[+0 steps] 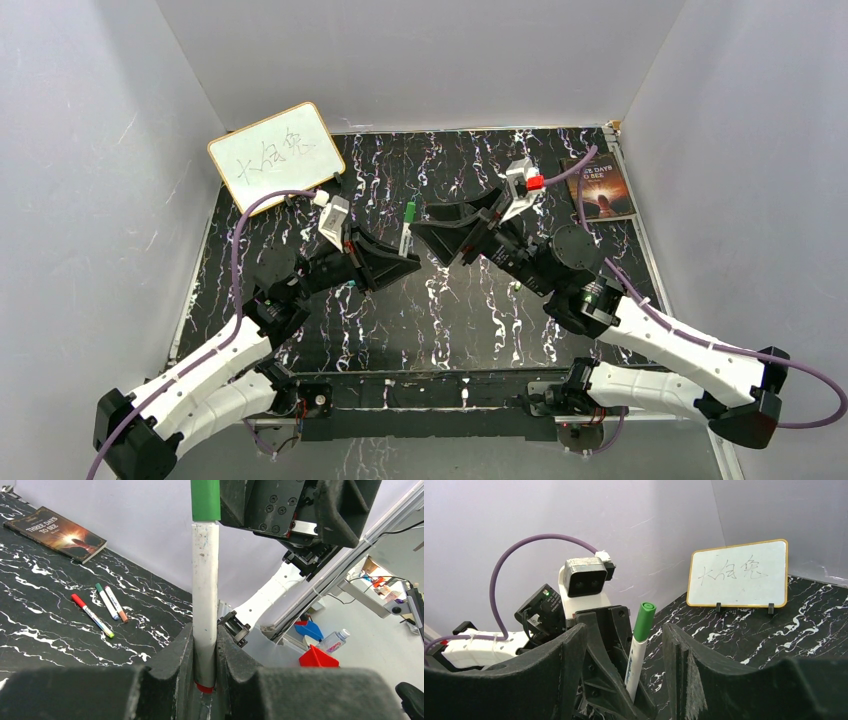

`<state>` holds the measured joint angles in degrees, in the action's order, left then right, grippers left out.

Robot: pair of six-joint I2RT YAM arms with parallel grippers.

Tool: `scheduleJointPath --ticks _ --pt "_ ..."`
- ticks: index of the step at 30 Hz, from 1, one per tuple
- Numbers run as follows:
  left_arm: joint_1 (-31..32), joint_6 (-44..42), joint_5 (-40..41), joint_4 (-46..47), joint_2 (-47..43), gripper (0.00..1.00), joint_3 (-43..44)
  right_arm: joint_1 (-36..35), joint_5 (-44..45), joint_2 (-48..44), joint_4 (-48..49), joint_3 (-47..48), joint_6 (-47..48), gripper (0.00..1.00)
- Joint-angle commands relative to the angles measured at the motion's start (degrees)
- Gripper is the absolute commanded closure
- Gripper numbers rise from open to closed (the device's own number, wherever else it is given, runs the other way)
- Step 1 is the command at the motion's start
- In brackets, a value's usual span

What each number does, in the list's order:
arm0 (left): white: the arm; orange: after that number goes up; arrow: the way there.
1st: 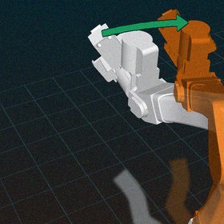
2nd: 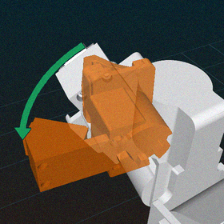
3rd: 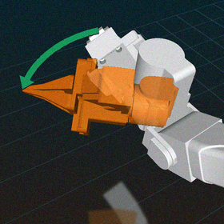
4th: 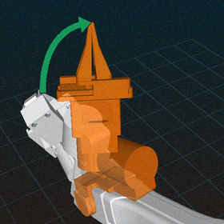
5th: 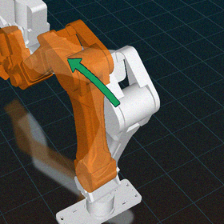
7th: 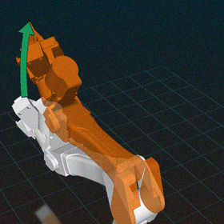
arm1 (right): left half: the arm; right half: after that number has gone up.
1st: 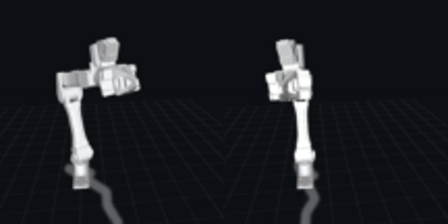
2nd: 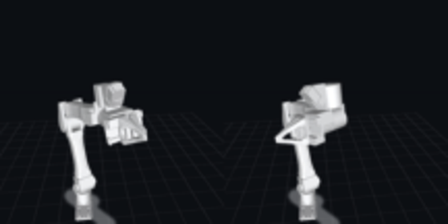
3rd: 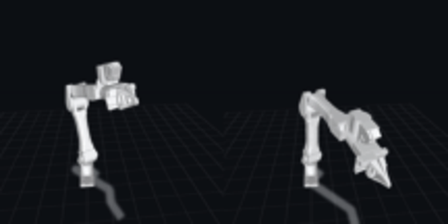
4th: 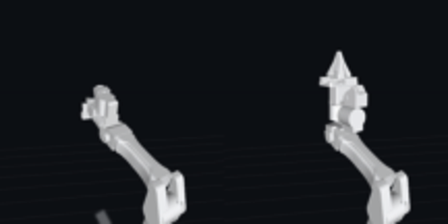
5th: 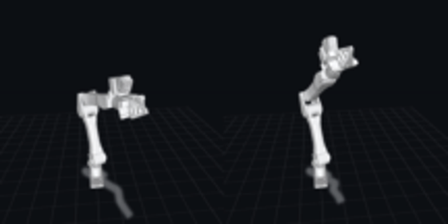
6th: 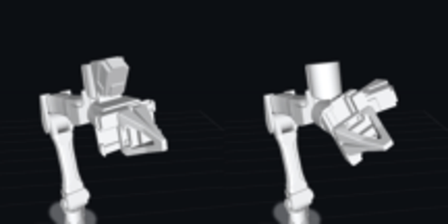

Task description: Insert the pens into the pen caps

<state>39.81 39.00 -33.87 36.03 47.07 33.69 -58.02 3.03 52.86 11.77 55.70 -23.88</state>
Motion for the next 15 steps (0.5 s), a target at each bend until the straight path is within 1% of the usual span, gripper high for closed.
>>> scheduleJointPath --ticks 1,13,15 --pt "0.0 0.4 -2.3 2.5 -0.7 1.00 0.2 0.2 -0.3 0.0 1.7 2.3 0.8 0.45" --pt "0.0 0.9 -5.8 1.9 -0.7 1.00 0.9 0.4 0.6 3.2 0.8 5.1 1.2 0.48" --pt "0.0 1.0 -6.1 2.0 -0.7 1.00 0.8 0.5 0.5 3.5 1.0 5.2 1.2 0.50"
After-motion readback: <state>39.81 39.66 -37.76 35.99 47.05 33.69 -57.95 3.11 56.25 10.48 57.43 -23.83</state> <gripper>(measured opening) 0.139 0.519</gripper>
